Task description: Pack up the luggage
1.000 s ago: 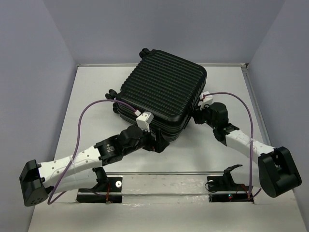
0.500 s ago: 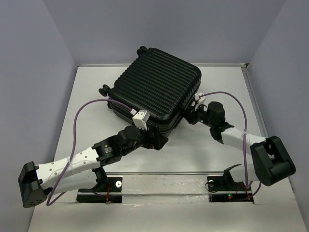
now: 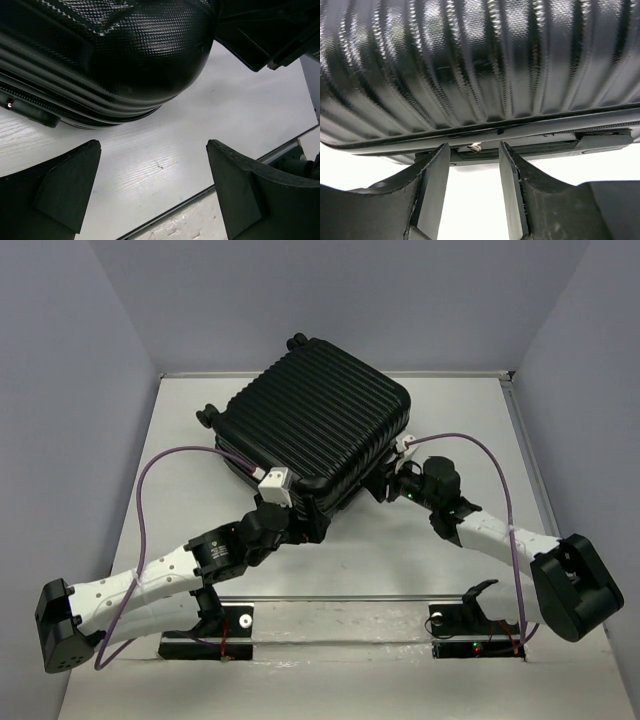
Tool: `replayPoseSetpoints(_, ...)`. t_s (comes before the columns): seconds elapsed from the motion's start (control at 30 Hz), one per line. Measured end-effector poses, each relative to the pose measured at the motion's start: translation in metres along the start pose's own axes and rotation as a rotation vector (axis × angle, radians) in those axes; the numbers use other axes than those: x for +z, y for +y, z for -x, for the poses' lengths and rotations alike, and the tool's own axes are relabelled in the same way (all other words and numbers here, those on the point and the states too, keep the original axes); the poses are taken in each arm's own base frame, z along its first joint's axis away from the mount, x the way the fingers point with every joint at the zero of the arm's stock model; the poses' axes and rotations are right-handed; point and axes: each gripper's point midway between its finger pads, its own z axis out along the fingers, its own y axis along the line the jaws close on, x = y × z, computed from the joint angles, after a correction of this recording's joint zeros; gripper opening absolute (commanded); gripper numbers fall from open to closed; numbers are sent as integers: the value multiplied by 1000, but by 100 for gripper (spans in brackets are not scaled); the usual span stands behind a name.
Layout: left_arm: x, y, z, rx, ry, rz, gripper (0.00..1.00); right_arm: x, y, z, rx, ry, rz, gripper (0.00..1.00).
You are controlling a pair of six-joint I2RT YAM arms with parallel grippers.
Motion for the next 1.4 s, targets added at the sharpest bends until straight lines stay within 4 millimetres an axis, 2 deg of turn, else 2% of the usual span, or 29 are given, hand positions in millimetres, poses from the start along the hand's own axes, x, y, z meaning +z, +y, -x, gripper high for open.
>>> replayPoseSetpoints(0.1,1,3,3,4,-11,24,99,1,-5,-3,9,7,-24,50)
replayPoseSetpoints(0.2,3,2,7,6,-19,35,99,5,-13,-22,31,61,-45,46)
replayPoseSetpoints(0.37,3,0,12,10,-31,37,99,9,-25,-44,69,124,-70,47)
replayPoseSetpoints(0.57,6,4,13,17,-35,52,99,16,-21,-50,90,127,-24,49)
replayPoseSetpoints(0.87,10,7,12,28,-30,63,99,22,-14,-46,112,103,34,45)
replayPoseSetpoints(1.1,11,11,16,24,-38,78,99,15,-8,-9,58,4,46,52)
replayPoseSetpoints(1.2,12,14,17,23,-42,86,99,19,-9,-15,67,23,55,52)
replayPoseSetpoints(1.33,15,17,19,24,-46,98,99,29,-9,-35,94,77,77,52)
replayPoseSetpoints(1.4,17,20,21,24,-48,104,99,30,-8,-34,93,70,88,51)
